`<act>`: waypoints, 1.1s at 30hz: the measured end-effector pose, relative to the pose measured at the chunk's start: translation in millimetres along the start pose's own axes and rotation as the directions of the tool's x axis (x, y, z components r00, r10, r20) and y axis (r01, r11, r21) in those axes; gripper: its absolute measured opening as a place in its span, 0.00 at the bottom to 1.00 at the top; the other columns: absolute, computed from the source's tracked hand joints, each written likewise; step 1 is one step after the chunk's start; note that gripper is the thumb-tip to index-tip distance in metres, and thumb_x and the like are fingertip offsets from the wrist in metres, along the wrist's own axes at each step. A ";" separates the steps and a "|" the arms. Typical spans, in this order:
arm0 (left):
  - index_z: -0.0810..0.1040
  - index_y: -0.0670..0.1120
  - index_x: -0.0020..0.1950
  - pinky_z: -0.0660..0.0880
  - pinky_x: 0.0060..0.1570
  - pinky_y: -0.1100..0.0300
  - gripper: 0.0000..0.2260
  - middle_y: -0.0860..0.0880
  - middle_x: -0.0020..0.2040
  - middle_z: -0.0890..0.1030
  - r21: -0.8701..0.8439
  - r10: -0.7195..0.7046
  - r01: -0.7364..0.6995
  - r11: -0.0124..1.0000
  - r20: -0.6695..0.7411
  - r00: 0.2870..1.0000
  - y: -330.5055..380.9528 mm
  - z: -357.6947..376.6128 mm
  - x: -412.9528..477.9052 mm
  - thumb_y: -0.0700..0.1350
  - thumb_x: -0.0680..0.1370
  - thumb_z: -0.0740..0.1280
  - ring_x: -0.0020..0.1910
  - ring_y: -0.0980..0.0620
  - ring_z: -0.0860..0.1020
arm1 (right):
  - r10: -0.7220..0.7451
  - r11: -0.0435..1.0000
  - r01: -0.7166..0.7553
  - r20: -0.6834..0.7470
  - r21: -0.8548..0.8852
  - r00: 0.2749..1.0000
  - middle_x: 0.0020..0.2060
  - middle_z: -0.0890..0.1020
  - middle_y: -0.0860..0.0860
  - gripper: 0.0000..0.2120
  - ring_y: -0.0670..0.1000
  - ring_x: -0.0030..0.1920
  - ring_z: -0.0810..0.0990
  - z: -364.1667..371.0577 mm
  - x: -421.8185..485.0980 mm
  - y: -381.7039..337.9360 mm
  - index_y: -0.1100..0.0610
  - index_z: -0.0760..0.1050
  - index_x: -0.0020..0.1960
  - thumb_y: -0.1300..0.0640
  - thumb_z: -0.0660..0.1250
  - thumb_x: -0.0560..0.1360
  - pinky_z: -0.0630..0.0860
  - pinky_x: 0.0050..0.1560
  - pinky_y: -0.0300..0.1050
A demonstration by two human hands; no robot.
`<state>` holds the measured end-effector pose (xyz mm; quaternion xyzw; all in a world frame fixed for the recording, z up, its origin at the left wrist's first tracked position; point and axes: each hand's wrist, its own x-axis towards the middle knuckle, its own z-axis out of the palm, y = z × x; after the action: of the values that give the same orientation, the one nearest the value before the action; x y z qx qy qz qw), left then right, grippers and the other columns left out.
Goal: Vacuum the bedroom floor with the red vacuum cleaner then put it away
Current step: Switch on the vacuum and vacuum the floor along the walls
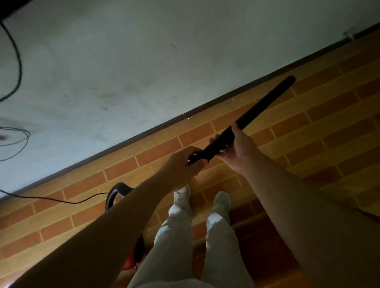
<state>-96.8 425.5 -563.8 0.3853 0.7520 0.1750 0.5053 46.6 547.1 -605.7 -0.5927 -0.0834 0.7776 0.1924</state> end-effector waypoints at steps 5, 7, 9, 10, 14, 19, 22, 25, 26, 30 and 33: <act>0.77 0.55 0.67 0.82 0.43 0.53 0.15 0.52 0.48 0.84 0.004 -0.070 0.070 0.998 -0.043 0.997 -38.2 6.4 30.9 0.53 0.80 0.69 0.41 0.53 0.84 | 0.049 0.998 -0.049 -0.007 -0.048 0.999 0.52 0.82 0.60 0.15 0.60 0.56 0.84 10.8 51.8 19.3 0.61 0.73 0.62 0.49 0.62 0.85 0.77 0.65 0.63; 0.76 0.56 0.67 0.82 0.42 0.53 0.16 0.52 0.49 0.83 0.007 -0.094 0.095 0.995 -0.052 0.994 -57.1 8.4 42.8 0.54 0.80 0.69 0.41 0.53 0.83 | 0.060 0.996 -0.060 -0.012 -0.060 0.998 0.52 0.82 0.60 0.14 0.60 0.56 0.84 17.0 74.0 30.0 0.60 0.73 0.62 0.49 0.62 0.85 0.78 0.65 0.63; 0.76 0.56 0.68 0.80 0.40 0.58 0.17 0.53 0.52 0.83 0.012 -0.107 0.108 0.994 -0.068 0.992 -78.5 10.5 55.0 0.55 0.79 0.69 0.43 0.55 0.83 | 0.070 0.995 -0.071 -0.011 -0.069 0.997 0.53 0.81 0.61 0.14 0.61 0.56 0.84 22.0 97.7 42.8 0.60 0.73 0.61 0.49 0.61 0.85 0.77 0.66 0.64; 0.76 0.56 0.68 0.79 0.39 0.61 0.18 0.53 0.53 0.83 0.011 -0.110 0.111 0.994 -0.072 0.991 -89.4 11.7 60.9 0.55 0.79 0.70 0.43 0.57 0.82 | 0.080 0.995 -0.081 -0.014 -0.064 0.997 0.53 0.81 0.61 0.15 0.61 0.56 0.84 23.0 109.9 50.6 0.60 0.72 0.62 0.49 0.61 0.85 0.76 0.66 0.64; 0.76 0.56 0.66 0.75 0.38 0.66 0.18 0.56 0.54 0.82 0.008 -0.162 0.163 0.987 -0.054 0.985 -136.7 22.4 83.0 0.54 0.77 0.73 0.44 0.61 0.80 | 0.148 0.985 -0.149 -0.019 -0.087 0.989 0.53 0.82 0.60 0.16 0.60 0.54 0.84 23.3 158.2 86.0 0.59 0.72 0.63 0.47 0.61 0.85 0.76 0.67 0.64; 0.76 0.55 0.65 0.80 0.46 0.58 0.18 0.55 0.54 0.80 -0.019 -0.277 0.276 0.961 -0.044 0.960 -199.0 64.4 111.5 0.53 0.76 0.73 0.47 0.59 0.79 | 0.227 0.959 -0.232 -0.050 -0.162 0.973 0.48 0.81 0.58 0.17 0.59 0.49 0.84 13.2 225.4 128.5 0.59 0.72 0.64 0.47 0.64 0.84 0.79 0.62 0.64; 0.76 0.53 0.66 0.80 0.46 0.57 0.17 0.53 0.55 0.80 -0.029 -0.298 0.296 0.955 -0.076 0.952 -226.8 97.3 128.2 0.52 0.78 0.72 0.46 0.59 0.78 | 0.248 0.933 -0.255 -0.060 -0.253 0.967 0.48 0.80 0.57 0.16 0.59 0.47 0.83 3.6 265.2 149.0 0.58 0.72 0.65 0.47 0.64 0.84 0.80 0.62 0.64; 0.75 0.53 0.67 0.79 0.39 0.58 0.17 0.53 0.53 0.79 -0.076 -0.342 0.336 0.939 -0.085 0.936 -246.7 126.5 148.5 0.51 0.79 0.71 0.43 0.56 0.79 | 0.237 0.908 -0.256 -0.096 -0.331 0.967 0.48 0.80 0.56 0.16 0.57 0.46 0.82 -8.0 305.5 160.8 0.59 0.73 0.63 0.47 0.65 0.84 0.80 0.62 0.62; 0.75 0.53 0.67 0.77 0.37 0.59 0.17 0.54 0.52 0.79 -0.098 -0.358 0.349 0.932 -0.086 0.930 -252.6 135.2 154.4 0.51 0.79 0.71 0.41 0.55 0.80 | 0.234 0.895 -0.262 -0.118 -0.361 0.965 0.48 0.80 0.56 0.16 0.57 0.46 0.83 -10.9 316.8 162.1 0.59 0.73 0.62 0.47 0.65 0.83 0.81 0.60 0.60; 0.74 0.54 0.65 0.74 0.33 0.62 0.16 0.56 0.50 0.77 -0.145 -0.391 0.380 0.914 -0.058 0.918 -273.1 165.1 174.3 0.52 0.79 0.71 0.39 0.55 0.80 | 0.185 0.876 -0.252 -0.196 -0.412 0.963 0.50 0.81 0.57 0.15 0.57 0.45 0.84 -24.8 361.7 162.1 0.60 0.73 0.61 0.49 0.66 0.84 0.84 0.51 0.58; 0.74 0.54 0.64 0.75 0.32 0.62 0.16 0.55 0.50 0.78 -0.176 -0.418 0.406 0.897 -0.034 0.908 -287.2 178.8 186.2 0.52 0.78 0.71 0.38 0.55 0.80 | 0.177 0.864 -0.260 -0.224 -0.432 0.959 0.52 0.81 0.58 0.13 0.58 0.46 0.85 -30.7 383.9 164.2 0.60 0.73 0.61 0.51 0.65 0.84 0.84 0.52 0.61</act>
<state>-88.2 359.4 -944.1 0.1679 0.8168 0.1390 0.5341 -42.7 547.1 -1014.7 -0.6933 -0.1788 0.6972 -0.0354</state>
